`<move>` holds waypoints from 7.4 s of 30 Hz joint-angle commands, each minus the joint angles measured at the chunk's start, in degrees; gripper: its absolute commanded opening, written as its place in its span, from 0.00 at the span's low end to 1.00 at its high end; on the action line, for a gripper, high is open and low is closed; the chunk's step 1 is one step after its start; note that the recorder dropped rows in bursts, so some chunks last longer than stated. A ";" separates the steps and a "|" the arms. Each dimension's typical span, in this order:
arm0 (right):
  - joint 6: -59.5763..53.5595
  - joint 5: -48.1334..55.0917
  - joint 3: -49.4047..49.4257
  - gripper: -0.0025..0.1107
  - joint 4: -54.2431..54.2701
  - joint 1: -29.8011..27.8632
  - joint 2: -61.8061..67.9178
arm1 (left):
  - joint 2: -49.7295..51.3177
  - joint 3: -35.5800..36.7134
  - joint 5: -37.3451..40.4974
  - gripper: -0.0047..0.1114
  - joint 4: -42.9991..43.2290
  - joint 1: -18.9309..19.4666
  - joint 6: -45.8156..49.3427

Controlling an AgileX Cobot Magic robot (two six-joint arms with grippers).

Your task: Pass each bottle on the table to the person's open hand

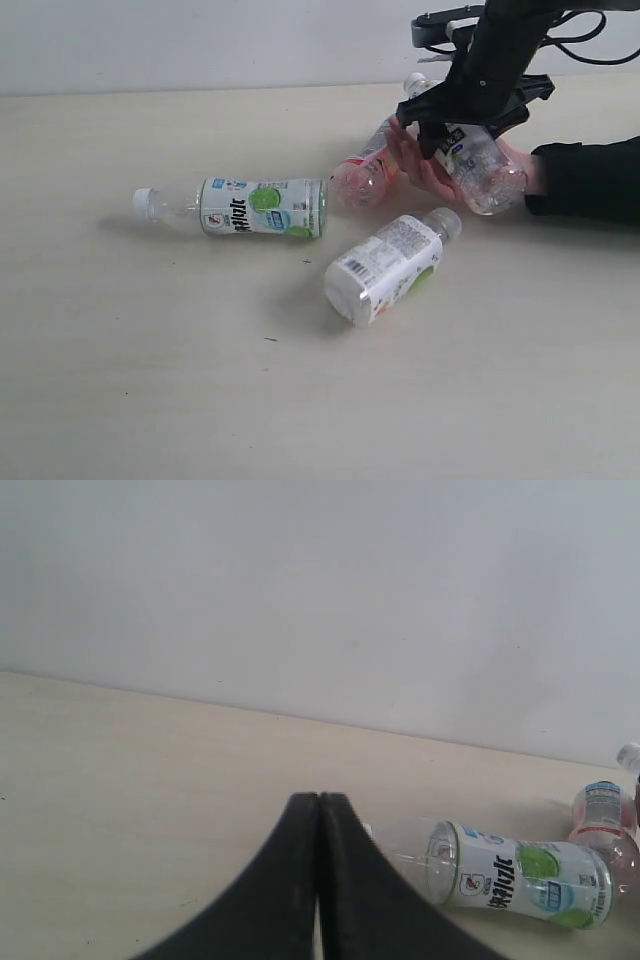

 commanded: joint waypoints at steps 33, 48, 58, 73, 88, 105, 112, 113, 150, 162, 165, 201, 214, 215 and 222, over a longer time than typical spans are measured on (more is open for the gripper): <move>0.06 2.71 0.08 0.85 -0.69 -0.16 -11.79 | -0.36 0.09 -0.28 0.04 0.11 0.12 0.03; -0.17 12.97 5.64 0.51 -8.17 -0.16 -40.54 | -0.36 0.09 -0.28 0.04 0.11 0.12 0.03; 0.24 -0.99 33.44 0.02 -5.85 -0.16 -68.74 | -0.36 0.09 -0.28 0.04 0.11 0.12 0.03; 0.28 -35.12 72.87 0.02 2.84 -0.16 -99.54 | -0.36 0.09 -0.28 0.04 0.11 0.12 0.03; 0.28 -33.99 73.02 0.02 2.50 -0.16 -107.43 | -0.36 0.09 -0.28 0.04 0.11 0.12 0.03; 0.28 -33.83 73.02 0.02 2.50 -0.16 -107.42 | -0.36 0.09 -0.28 0.04 0.11 0.12 0.03; 0.28 -33.83 73.02 0.02 2.50 -0.16 -107.42 | -0.36 0.09 -0.28 0.04 0.11 0.12 0.03; 0.28 -33.83 73.02 0.02 2.50 -0.16 -107.42 | -0.36 0.09 -0.28 0.04 0.11 0.12 0.03; 1.78 -26.76 72.74 0.02 -6.49 -0.16 -96.44 | -0.36 0.09 -0.28 0.04 0.11 0.12 0.03; -6.37 -6.41 54.33 0.07 -3.54 13.20 -55.83 | -0.36 0.09 -0.28 0.04 0.11 0.12 0.03; -10.77 -7.15 51.44 0.17 -3.54 16.03 -49.59 | -0.36 0.09 -0.28 0.04 0.11 0.12 0.03; -63.20 -30.17 45.96 0.72 -29.39 26.18 -27.48 | -0.36 0.09 -0.28 0.04 0.11 0.12 0.03; -63.20 -35.29 45.06 0.74 -31.07 26.18 -22.27 | -0.36 0.09 -0.28 0.04 0.11 0.12 0.03; -63.20 -35.29 44.78 0.74 -31.07 26.18 -22.00 | -0.36 0.09 -0.28 0.04 0.11 0.12 0.03; -63.20 -36.06 44.10 0.74 -31.07 26.18 -19.86 | -0.36 0.09 -0.28 0.04 0.11 0.12 0.03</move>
